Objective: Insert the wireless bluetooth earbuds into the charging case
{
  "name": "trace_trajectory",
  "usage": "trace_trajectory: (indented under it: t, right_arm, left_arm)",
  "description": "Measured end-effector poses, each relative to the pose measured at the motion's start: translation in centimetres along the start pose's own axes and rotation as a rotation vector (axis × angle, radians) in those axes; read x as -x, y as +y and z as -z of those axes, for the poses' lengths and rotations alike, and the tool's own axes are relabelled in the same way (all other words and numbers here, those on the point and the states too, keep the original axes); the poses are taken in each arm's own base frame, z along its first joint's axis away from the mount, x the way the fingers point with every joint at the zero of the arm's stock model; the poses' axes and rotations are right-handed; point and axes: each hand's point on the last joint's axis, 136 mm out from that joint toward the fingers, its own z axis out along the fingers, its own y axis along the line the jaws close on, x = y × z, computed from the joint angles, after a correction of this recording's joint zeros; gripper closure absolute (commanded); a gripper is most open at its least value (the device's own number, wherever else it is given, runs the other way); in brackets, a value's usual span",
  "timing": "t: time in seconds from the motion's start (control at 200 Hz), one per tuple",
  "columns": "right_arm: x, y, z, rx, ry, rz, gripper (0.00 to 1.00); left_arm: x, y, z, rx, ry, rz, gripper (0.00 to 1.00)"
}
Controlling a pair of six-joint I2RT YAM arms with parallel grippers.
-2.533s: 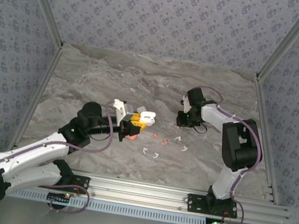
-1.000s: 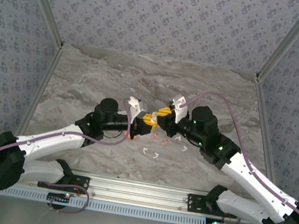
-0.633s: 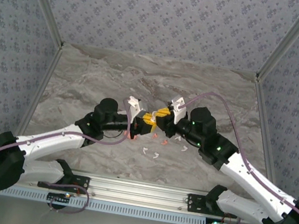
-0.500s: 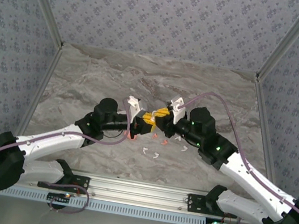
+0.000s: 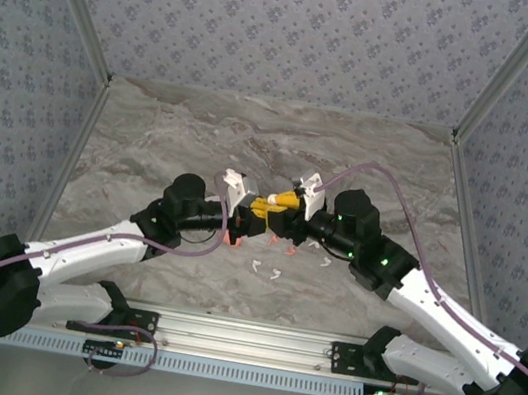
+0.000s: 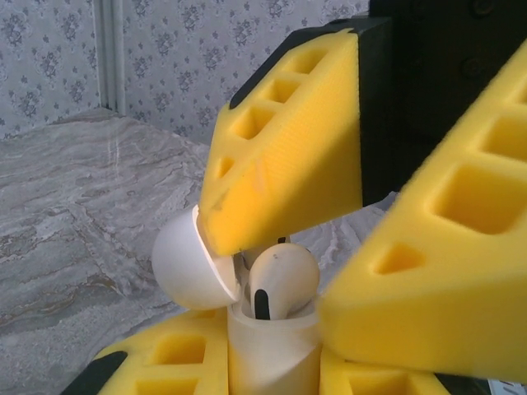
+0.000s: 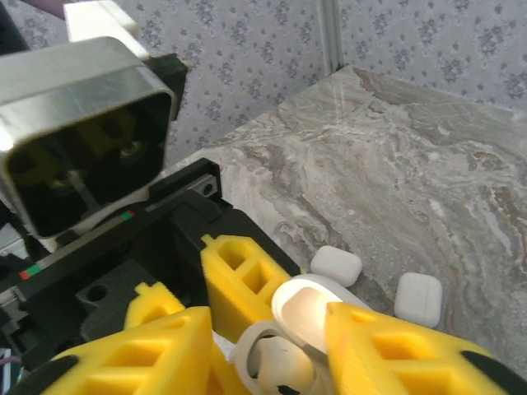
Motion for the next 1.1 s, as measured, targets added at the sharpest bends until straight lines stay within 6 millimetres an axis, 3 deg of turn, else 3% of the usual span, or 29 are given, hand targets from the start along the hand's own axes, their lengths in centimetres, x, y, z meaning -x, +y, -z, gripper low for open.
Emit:
trace_trajectory:
  t: [0.22, 0.41, 0.59, 0.84, 0.984, 1.099]
  right_arm:
    - [3.7, 0.1, 2.5, 0.004, -0.080, -0.024, 0.29]
    - [5.8, -2.4, 5.4, -0.032, -0.134, -0.121, 0.00]
    - [5.3, -4.0, 6.1, 0.011, -0.111, -0.257, 0.00]
    - [4.5, -1.3, 4.3, 0.202, -0.035, -0.344, 0.00]
    - [3.1, 0.2, 2.8, 0.268, 0.037, -0.367, 0.00]
    - [3.3, 1.4, 2.4, 0.307, 0.057, -0.357, 0.00]
  left_arm:
    - [0.1, 0.0, 0.0, -0.001, -0.005, 0.004, 1.00]
    - [1.2, -0.5, 0.2, -0.018, -0.045, -0.010, 1.00]
    - [3.3, -1.5, 0.9, -0.048, -0.124, -0.040, 1.00]
    - [5.0, -2.5, 1.4, -0.091, -0.196, -0.066, 1.00]
    - [5.2, -2.7, 1.5, -0.099, -0.203, -0.071, 1.00]
    - [5.2, -2.7, 1.4, -0.101, -0.202, -0.071, 1.00]
